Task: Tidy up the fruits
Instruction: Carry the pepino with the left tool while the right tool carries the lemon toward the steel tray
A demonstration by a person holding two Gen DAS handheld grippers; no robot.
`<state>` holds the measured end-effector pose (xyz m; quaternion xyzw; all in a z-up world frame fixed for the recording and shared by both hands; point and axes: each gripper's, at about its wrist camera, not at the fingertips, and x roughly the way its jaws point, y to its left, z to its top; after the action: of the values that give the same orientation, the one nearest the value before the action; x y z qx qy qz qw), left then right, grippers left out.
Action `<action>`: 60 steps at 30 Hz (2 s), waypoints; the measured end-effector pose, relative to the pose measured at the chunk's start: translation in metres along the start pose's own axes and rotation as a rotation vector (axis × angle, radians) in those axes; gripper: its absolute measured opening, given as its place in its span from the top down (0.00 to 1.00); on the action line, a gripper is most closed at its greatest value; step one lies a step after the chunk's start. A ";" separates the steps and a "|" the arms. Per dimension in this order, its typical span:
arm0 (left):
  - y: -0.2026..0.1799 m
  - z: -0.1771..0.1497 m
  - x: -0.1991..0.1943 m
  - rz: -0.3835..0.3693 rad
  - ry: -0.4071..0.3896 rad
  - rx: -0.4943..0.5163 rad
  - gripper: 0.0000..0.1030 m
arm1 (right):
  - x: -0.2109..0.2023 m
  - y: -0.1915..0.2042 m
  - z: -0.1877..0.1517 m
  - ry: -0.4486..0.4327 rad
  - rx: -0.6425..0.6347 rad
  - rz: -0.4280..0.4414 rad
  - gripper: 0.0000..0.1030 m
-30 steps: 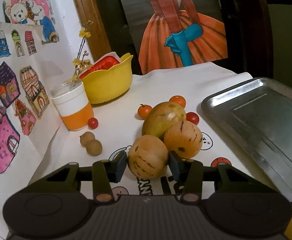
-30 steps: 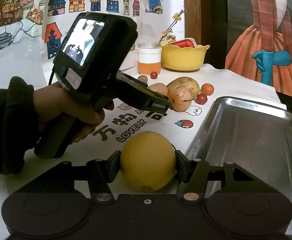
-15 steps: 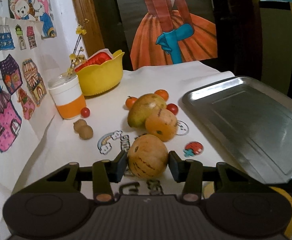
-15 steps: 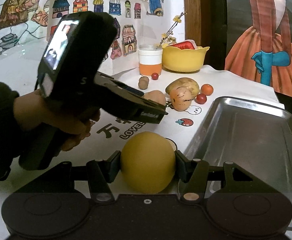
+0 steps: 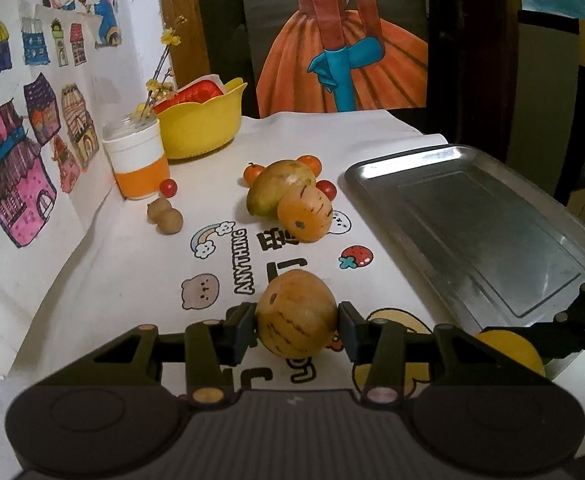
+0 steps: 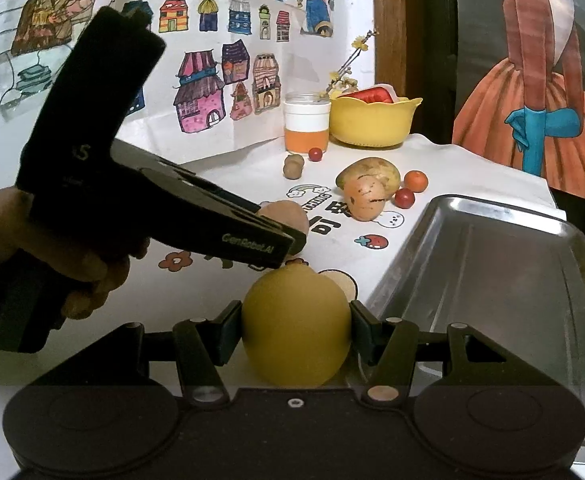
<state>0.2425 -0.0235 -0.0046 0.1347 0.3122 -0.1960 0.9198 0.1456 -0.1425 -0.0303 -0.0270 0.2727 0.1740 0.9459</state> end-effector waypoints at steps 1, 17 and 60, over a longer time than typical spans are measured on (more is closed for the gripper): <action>-0.001 0.001 0.001 0.004 -0.004 0.007 0.51 | 0.000 0.001 0.000 -0.001 -0.007 -0.002 0.43; -0.007 0.007 0.024 0.015 -0.035 0.038 0.50 | 0.002 0.002 -0.003 0.008 -0.036 -0.018 0.42; 0.007 0.071 0.020 -0.242 0.113 -0.236 0.52 | -0.082 -0.067 0.058 -0.014 0.351 -0.234 0.44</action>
<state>0.2977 -0.0489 0.0386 -0.0021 0.3980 -0.2595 0.8799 0.1326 -0.2227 0.0592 0.1080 0.2872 0.0129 0.9517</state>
